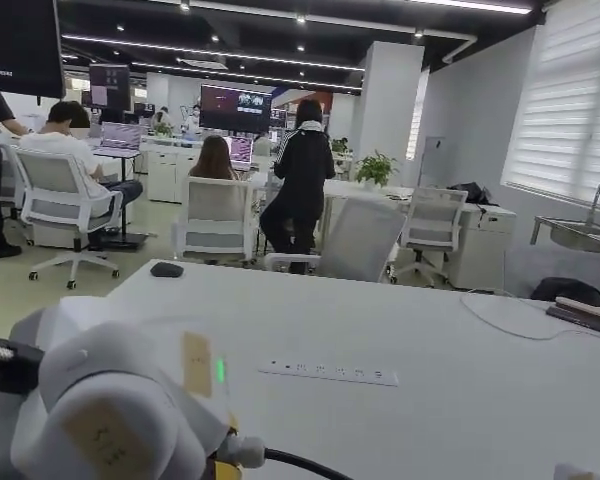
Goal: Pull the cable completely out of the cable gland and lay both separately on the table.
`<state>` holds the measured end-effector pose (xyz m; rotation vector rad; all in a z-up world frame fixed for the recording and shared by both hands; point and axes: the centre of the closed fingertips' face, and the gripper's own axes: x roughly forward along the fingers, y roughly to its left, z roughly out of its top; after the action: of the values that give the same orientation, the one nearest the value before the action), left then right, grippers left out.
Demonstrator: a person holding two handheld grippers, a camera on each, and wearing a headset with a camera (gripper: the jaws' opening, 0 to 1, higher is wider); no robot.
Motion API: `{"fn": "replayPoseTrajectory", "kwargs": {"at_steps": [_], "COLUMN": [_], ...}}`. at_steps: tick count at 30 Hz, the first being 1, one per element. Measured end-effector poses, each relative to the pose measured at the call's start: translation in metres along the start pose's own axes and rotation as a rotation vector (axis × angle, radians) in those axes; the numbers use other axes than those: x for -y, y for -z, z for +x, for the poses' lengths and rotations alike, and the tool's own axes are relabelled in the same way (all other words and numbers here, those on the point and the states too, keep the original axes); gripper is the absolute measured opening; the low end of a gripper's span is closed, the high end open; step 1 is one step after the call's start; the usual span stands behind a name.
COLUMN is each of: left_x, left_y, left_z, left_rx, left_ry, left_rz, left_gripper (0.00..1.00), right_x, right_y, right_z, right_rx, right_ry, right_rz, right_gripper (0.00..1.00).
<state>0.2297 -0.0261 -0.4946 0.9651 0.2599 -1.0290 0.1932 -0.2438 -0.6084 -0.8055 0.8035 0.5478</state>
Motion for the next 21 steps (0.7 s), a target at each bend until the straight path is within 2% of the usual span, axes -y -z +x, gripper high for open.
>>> {"fn": "replayPoseTrajectory", "kwargs": {"at_steps": [2, 4, 7, 12, 14, 15, 19, 21], "left_x": [0.000, 0.001, 0.001, 0.004, 0.006, 0.006, 0.009, 0.012], "left_y": [-0.002, -0.003, -0.005, -0.011, -0.011, -0.011, -0.010, -0.010], "left_z": [0.000, 0.000, 0.001, 0.002, 0.002, 0.002, 0.002, 0.003], "left_rx": [0.009, 0.003, 0.006, 0.006, 0.004, 0.001, -0.012, -0.014], "left_ry": [0.000, 0.000, 0.003, 0.004, 0.008, 0.011, 0.011, 0.015], "left_rz": [-0.003, 0.005, 0.001, 0.013, 0.021, 0.024, 0.033, 0.036], "left_gripper": [0.17, 0.17, 0.17, 0.17, 0.17, 0.17, 0.17, 0.17], "right_x": [0.000, -0.003, -0.018, -0.034, -0.044, -0.052, -0.060, -0.063], "right_y": [0.000, -0.001, -0.016, -0.068, -0.097, -0.112, -0.154, -0.167], "right_z": [0.001, 0.000, -0.001, -0.013, -0.021, -0.026, -0.040, -0.045], "right_rx": [-0.011, -0.022, 0.021, 0.153, 0.228, 0.269, 0.357, 0.389], "right_ry": [0.007, -0.014, -0.092, -0.154, -0.189, -0.217, -0.225, -0.227], "right_rz": [-0.006, 0.013, 0.038, 0.029, 0.021, -0.012, -0.038, -0.053], "right_gripper": [0.03, 0.04, 0.19, 0.25, 0.25, 0.25, 0.23, 0.22]}}
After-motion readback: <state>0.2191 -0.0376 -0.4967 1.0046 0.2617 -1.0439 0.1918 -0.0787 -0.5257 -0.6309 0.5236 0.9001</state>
